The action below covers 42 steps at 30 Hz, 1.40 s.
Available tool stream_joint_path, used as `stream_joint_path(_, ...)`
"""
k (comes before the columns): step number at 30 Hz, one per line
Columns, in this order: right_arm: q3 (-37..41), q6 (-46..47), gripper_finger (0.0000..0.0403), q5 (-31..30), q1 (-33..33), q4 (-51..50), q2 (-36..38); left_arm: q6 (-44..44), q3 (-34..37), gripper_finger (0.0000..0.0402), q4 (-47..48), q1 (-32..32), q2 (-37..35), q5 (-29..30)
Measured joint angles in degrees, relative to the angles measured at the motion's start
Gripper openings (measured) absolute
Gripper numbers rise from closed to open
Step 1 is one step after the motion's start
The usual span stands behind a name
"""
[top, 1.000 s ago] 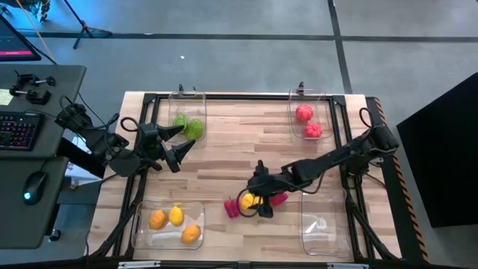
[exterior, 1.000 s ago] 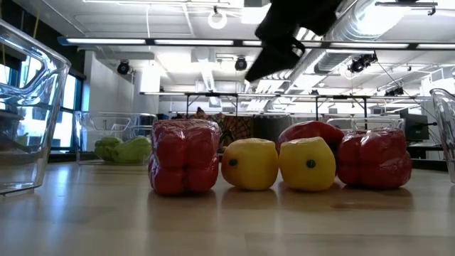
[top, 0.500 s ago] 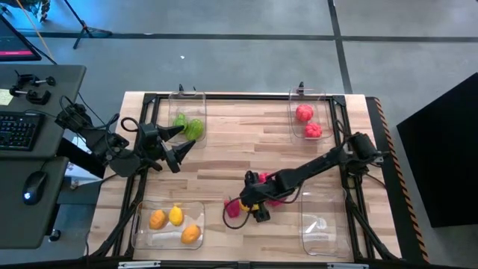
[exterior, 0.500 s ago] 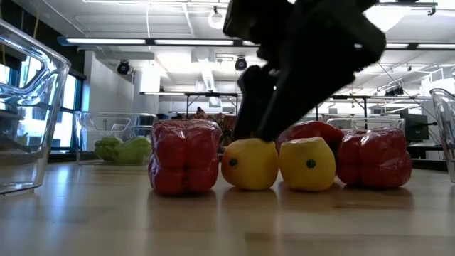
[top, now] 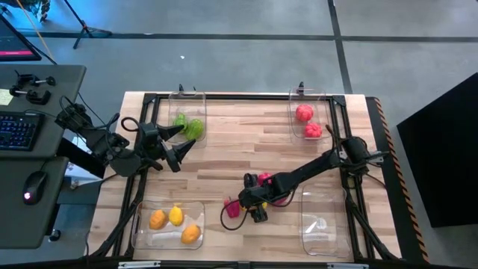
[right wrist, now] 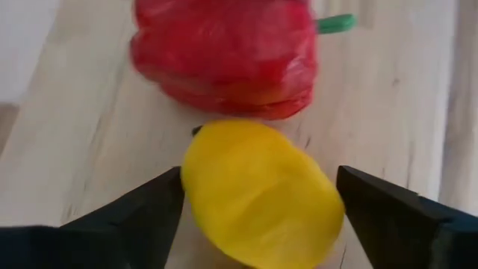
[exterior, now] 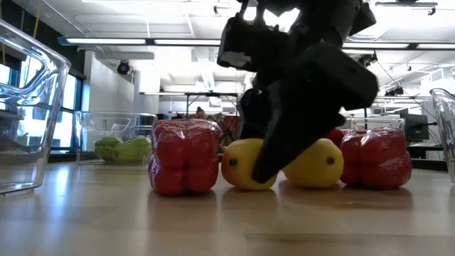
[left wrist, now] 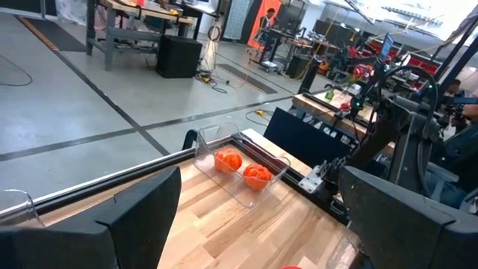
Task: Sort produce into baskets
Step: Put the yellow lemon into the bottom left transparent bin
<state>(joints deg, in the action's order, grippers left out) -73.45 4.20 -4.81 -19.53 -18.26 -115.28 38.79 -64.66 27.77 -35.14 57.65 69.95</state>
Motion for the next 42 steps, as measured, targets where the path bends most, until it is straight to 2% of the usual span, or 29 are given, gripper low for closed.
stream_joint_path(8, 0.0, 0.8, 0.0197, -5.0, 0.3, -3.0, 3.3, 0.0, 0.0, 0.0351, 0.2, 0.0, 0.0, 0.0)
stream_joint_path(11, 0.0, -1.9, 0.0196, -11.2, 1.4, -9.0, 7.6, 0.0, 0.0, 0.0351, 0.3, 0.0, 0.0, 0.0)
stream_joint_path(14, 0.0, -3.2, 0.0196, -17.4, 3.6, -10.5, 12.3, 0.1, 0.0, 0.0351, 0.3, 0.0, 0.0, 0.0)
stream_joint_path(17, 0.0, -0.1, 0.0205, -17.4, 6.3, -4.7, 15.8, 0.1, 0.0, 0.0351, 0.3, 0.0, 0.0, 0.0)
stream_joint_path(20, 0.0, 5.1, 0.0237, -13.0, 8.4, 5.5, 16.4, 0.2, 0.0, 0.0351, 0.3, 0.0, 0.0, 0.0)
stream_joint_path(23, 0.0, 7.3, 0.0248, -8.6, 8.5, 17.7, 13.4, 0.2, 0.0, 0.0351, 0.3, 0.0, 0.0, 0.0)
stream_joint_path(27, 0.0, 10.1, 0.0242, -5.2, 6.5, 33.8, 6.2, 0.2, 0.0, 0.0351, 0.2, 0.0, 0.0, 0.0)
stream_joint_path(31, -0.2, 16.5, 0.0239, -3.7, 3.8, 52.1, -1.6, 0.2, 0.0, 0.0351, 0.2, 0.0, 0.0, 0.3)
stream_joint_path(33, -2.0, 19.9, 0.0241, -3.7, 2.6, 57.6, -4.9, 0.2, 0.0, 0.0351, 0.2, 0.0, 0.0, 0.9)
stream_joint_path(37, -9.7, 24.7, 0.0247, -4.6, 0.8, 56.5, -10.1, 0.2, 0.0, 0.0351, 0.2, 0.3, 0.0, 1.2)
stream_joint_path(42, -26.6, 17.4, 0.0249, -2.4, -0.4, 42.2, -17.3, 0.7, 0.0, 0.0351, 0.2, 1.4, 0.0, 1.2)
